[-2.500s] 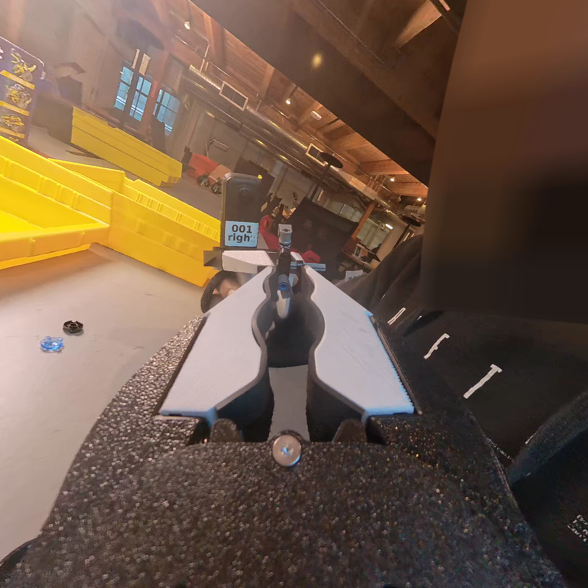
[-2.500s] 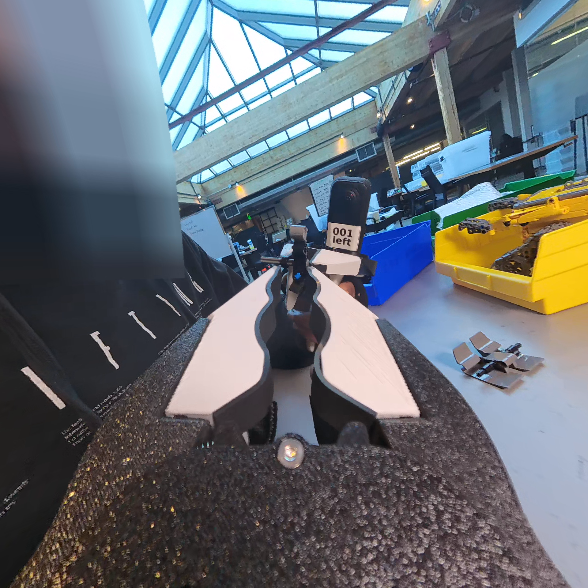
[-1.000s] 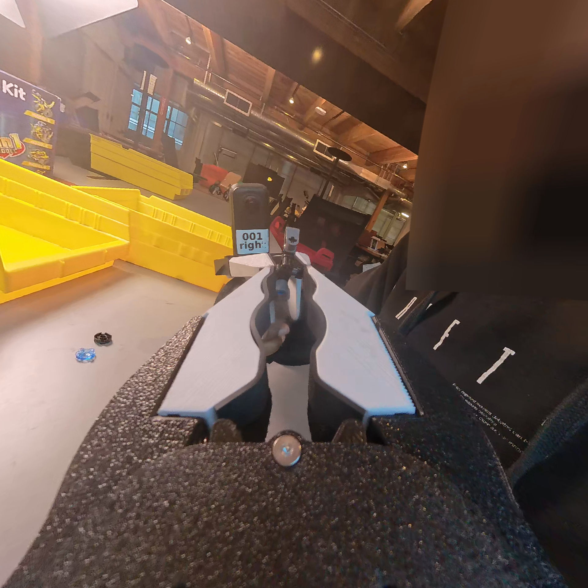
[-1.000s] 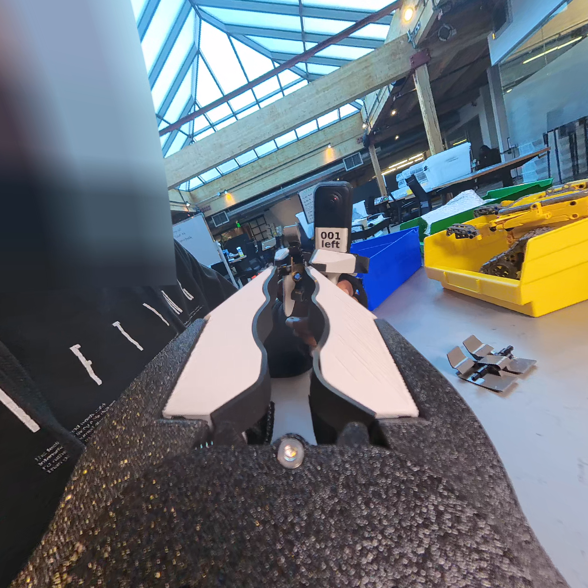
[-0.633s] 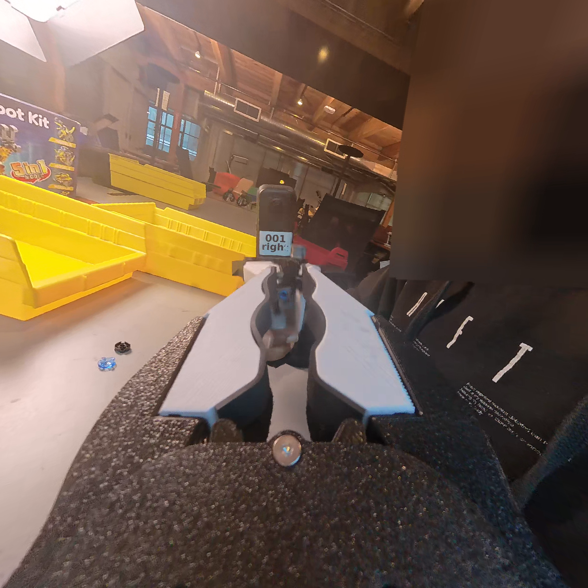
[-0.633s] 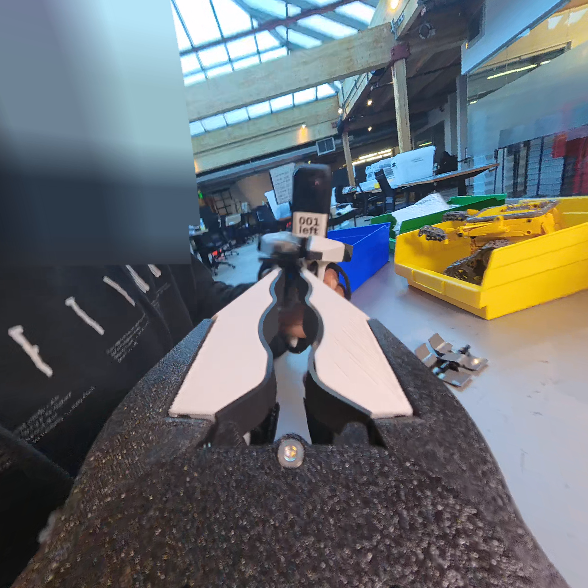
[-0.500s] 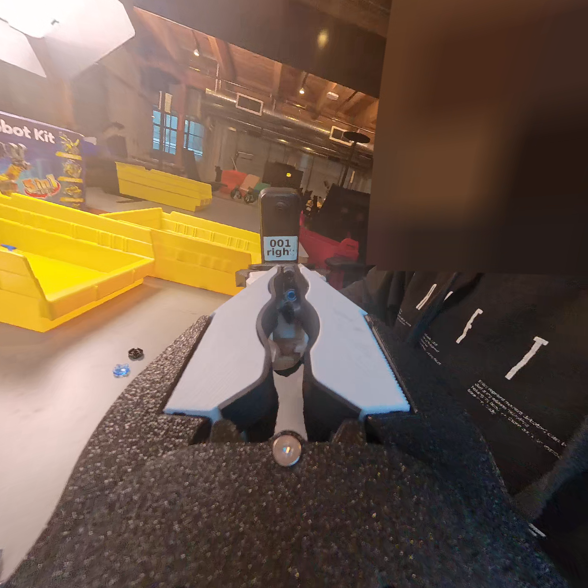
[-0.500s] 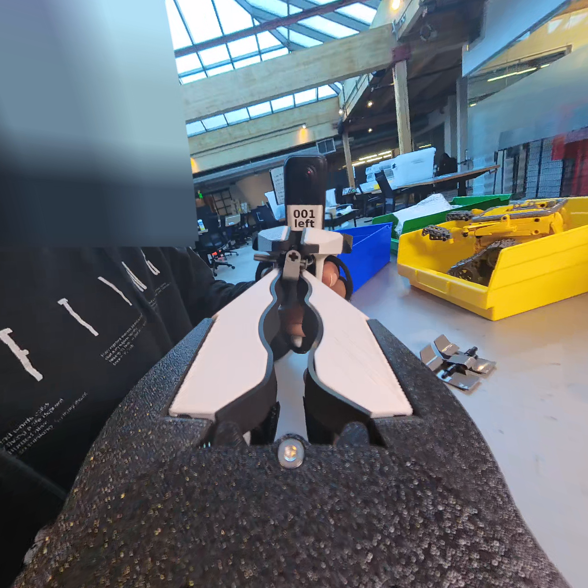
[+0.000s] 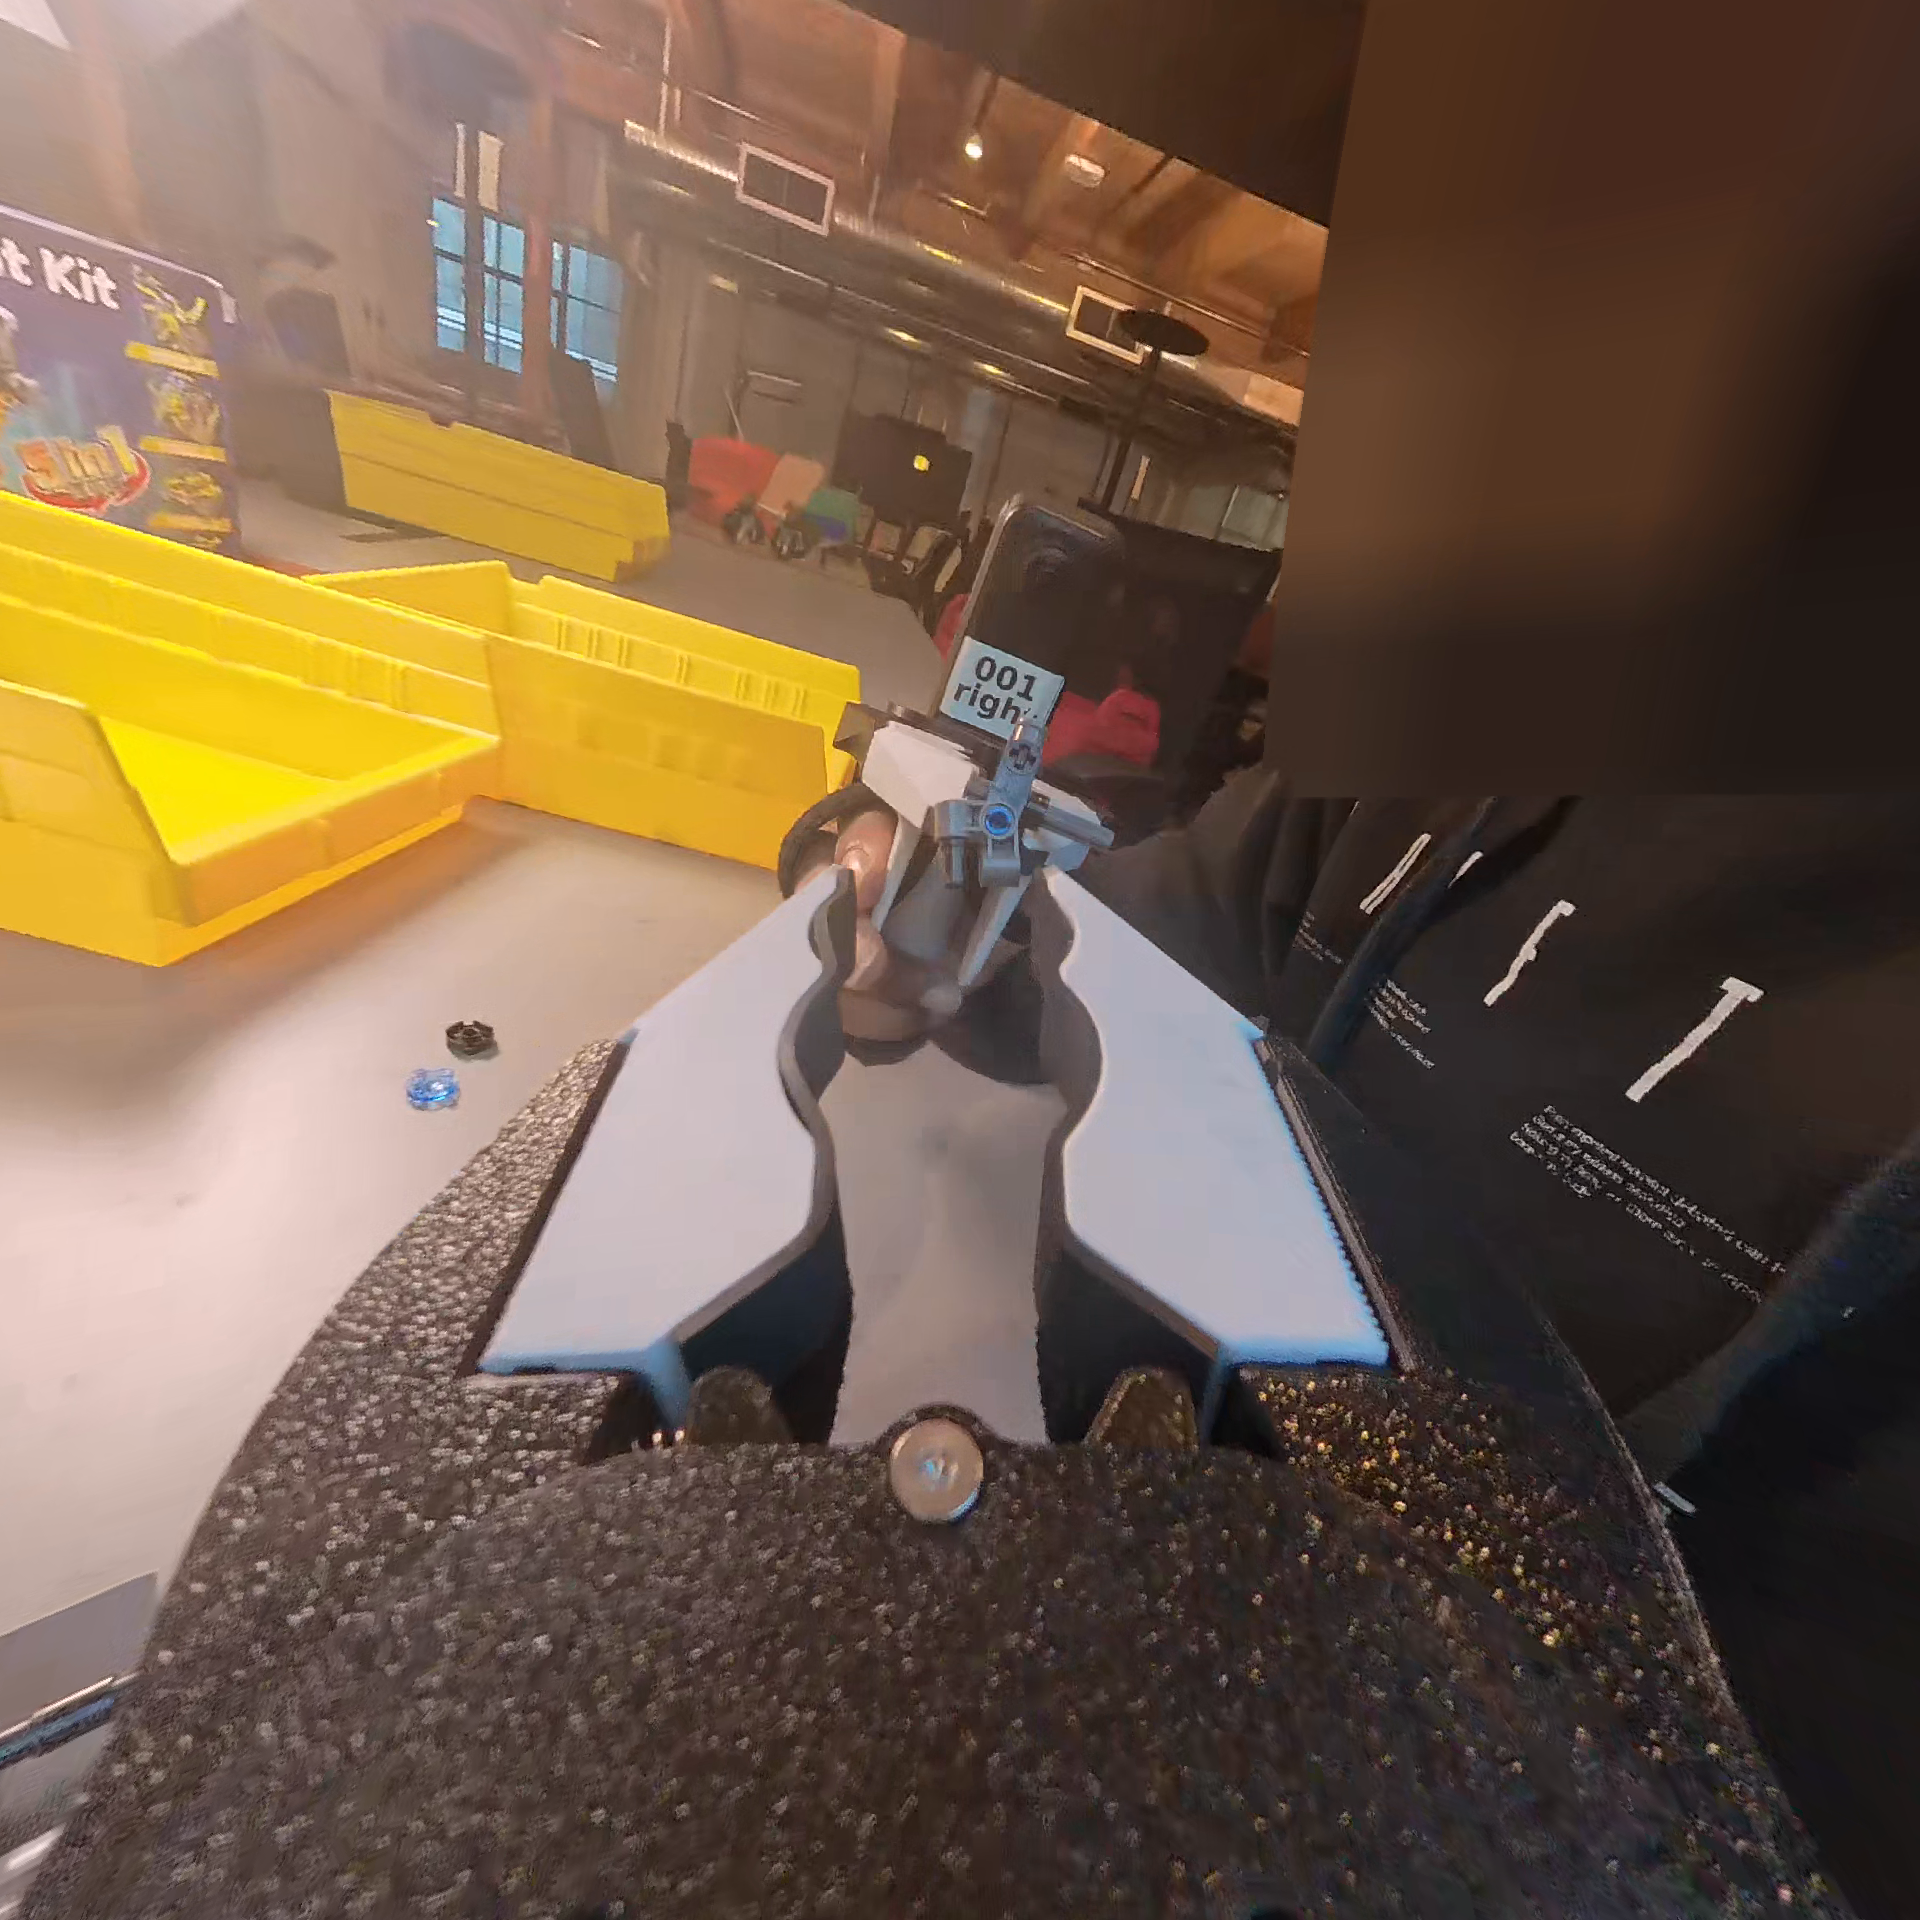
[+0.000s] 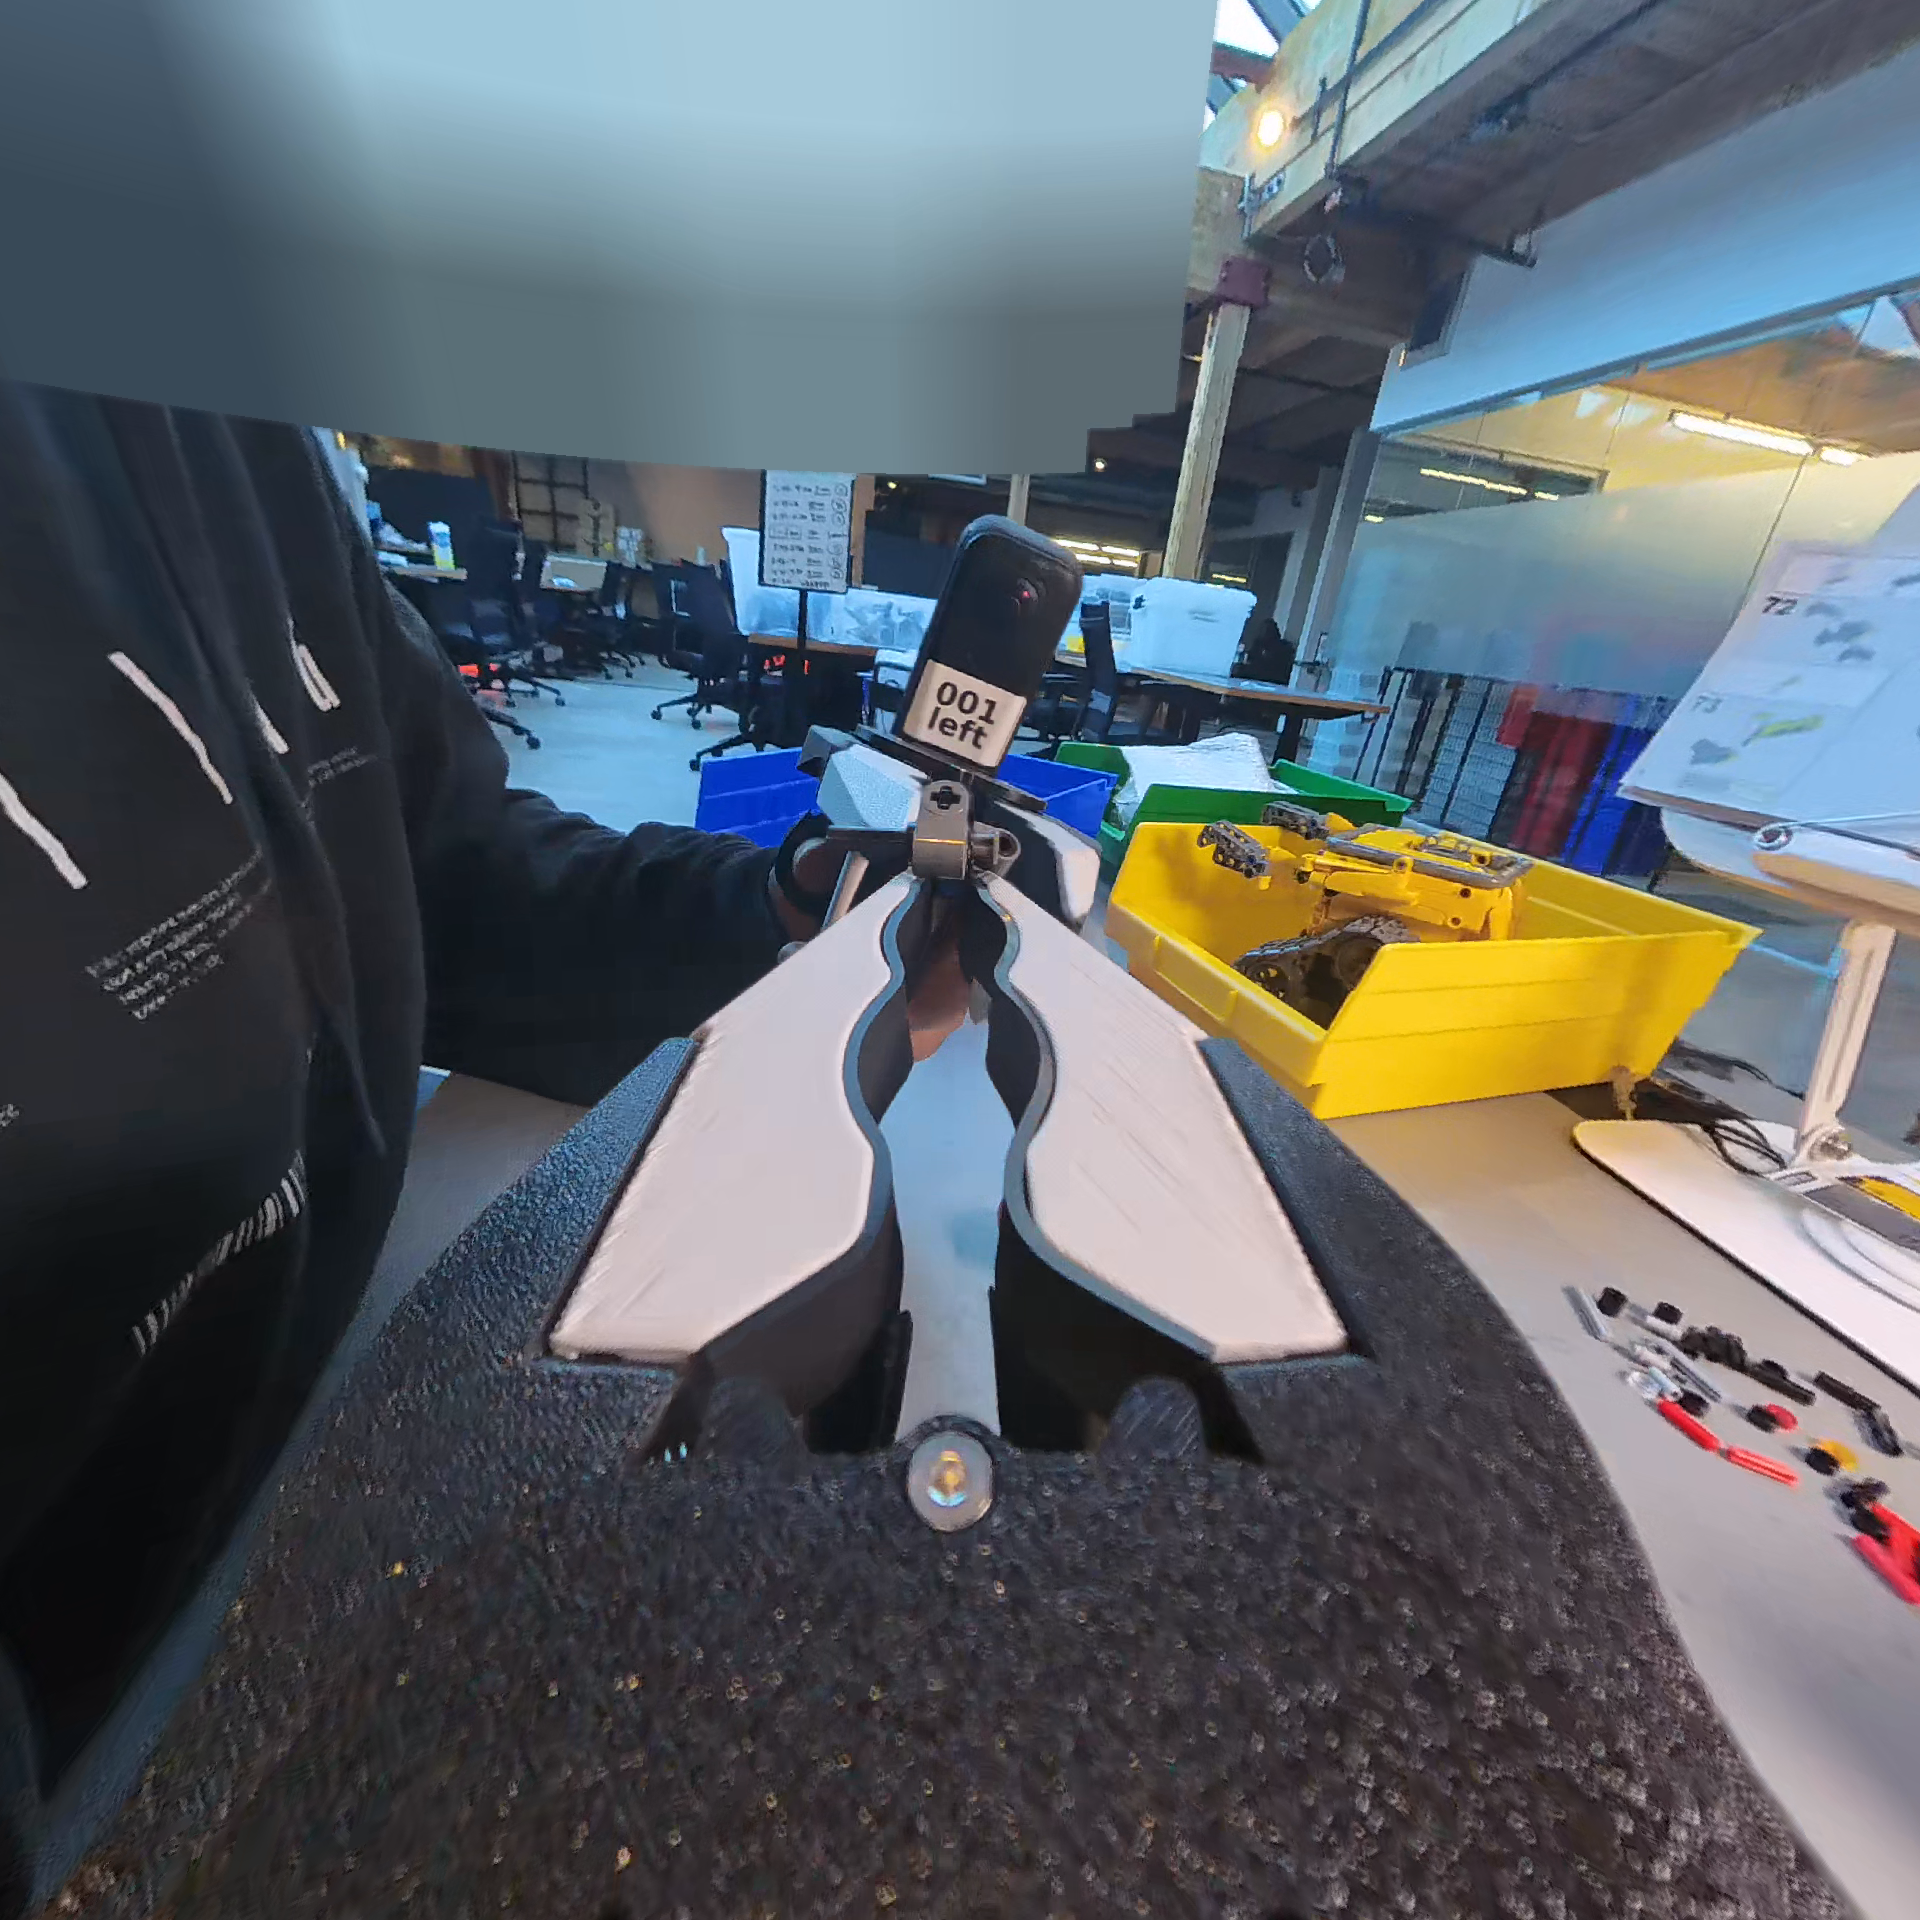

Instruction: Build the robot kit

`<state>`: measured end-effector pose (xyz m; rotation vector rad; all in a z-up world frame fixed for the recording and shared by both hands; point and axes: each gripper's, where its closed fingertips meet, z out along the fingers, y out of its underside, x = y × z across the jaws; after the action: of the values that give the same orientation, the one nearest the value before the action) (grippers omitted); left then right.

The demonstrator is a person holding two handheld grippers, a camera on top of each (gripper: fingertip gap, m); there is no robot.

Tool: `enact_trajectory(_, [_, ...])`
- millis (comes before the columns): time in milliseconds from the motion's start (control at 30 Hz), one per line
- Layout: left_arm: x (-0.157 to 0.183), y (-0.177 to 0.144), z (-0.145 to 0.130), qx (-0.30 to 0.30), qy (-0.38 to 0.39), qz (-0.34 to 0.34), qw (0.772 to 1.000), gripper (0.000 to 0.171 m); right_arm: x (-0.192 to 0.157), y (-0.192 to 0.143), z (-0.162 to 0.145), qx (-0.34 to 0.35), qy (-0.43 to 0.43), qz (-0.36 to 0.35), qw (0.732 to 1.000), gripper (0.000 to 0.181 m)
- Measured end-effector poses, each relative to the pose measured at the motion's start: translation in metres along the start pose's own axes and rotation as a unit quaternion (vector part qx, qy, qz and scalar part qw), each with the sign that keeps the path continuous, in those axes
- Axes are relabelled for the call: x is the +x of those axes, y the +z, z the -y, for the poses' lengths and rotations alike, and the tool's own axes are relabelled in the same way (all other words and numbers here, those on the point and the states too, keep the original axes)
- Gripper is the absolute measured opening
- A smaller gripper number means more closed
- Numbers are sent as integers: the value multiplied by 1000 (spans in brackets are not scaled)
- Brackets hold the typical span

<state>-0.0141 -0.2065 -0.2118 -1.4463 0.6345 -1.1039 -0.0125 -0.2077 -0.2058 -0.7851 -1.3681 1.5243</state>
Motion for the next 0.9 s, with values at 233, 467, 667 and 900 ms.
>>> enact_trajectory(233, [6, 5, -8, -33, 44, 5, 998, 17, -2, 3, -12, -22, -4, 10, 1000, 7])
enact_trajectory(467, [-1, 6, -21, -80, 75, 34, 993, 15, -5, -8, -30, -88, 2, 53, 995, 20])
enact_trajectory(667, [-19, -3, -31, -142, 134, 100, 976, 15, 5, -21, -31, -125, -11, 45, 991, 29])
enact_trajectory(900, [-24, 1, -51, -205, 171, 121, 956, 15, 3, -12, -56, -171, -30, 36, 984, 20])
